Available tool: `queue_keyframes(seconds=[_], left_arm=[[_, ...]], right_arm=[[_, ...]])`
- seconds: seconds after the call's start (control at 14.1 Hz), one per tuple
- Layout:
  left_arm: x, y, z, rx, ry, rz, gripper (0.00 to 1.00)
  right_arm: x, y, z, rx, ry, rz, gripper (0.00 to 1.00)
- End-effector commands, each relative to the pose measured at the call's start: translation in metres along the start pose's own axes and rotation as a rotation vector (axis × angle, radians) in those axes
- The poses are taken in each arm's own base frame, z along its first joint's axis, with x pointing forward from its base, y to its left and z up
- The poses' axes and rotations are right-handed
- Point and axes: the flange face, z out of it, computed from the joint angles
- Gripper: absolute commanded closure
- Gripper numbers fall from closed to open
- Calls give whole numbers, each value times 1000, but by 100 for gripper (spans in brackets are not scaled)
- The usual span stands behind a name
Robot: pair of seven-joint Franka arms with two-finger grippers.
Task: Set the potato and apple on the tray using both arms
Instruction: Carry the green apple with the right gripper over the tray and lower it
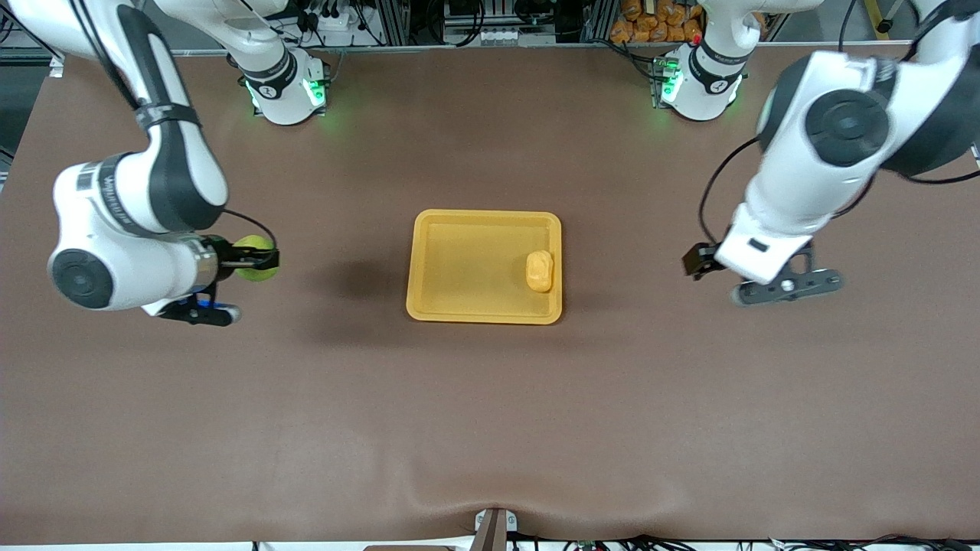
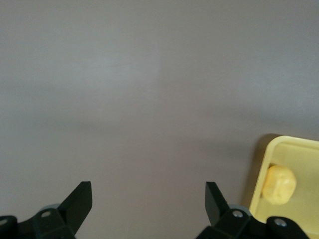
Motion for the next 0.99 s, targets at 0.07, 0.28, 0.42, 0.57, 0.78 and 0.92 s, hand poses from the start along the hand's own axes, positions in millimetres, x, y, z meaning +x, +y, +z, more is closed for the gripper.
queue_keyframes(seconds=[0.07, 0.28, 0.42, 0.57, 0.78, 0.92], left_arm=[[-4, -36, -38, 9, -46, 59, 0], [-12, -62, -72, 22, -61, 75, 0], [-14, -79, -82, 24, -59, 92, 0], [-17, -87, -92, 24, -44, 83, 0], [-23, -90, -102, 24, -29, 77, 0], [-25, -92, -106, 25, -25, 74, 0]], right_arm=[[-16, -30, -2, 28, 11, 43, 100], [-24, -66, 3, 62, 25, 71, 100], [-29, -92, 11, 53, 42, 84, 100], [-34, -120, 23, 44, 58, 105, 100], [-34, -147, 42, 66, 45, 115, 100], [-33, -161, 55, 61, 41, 110, 100]])
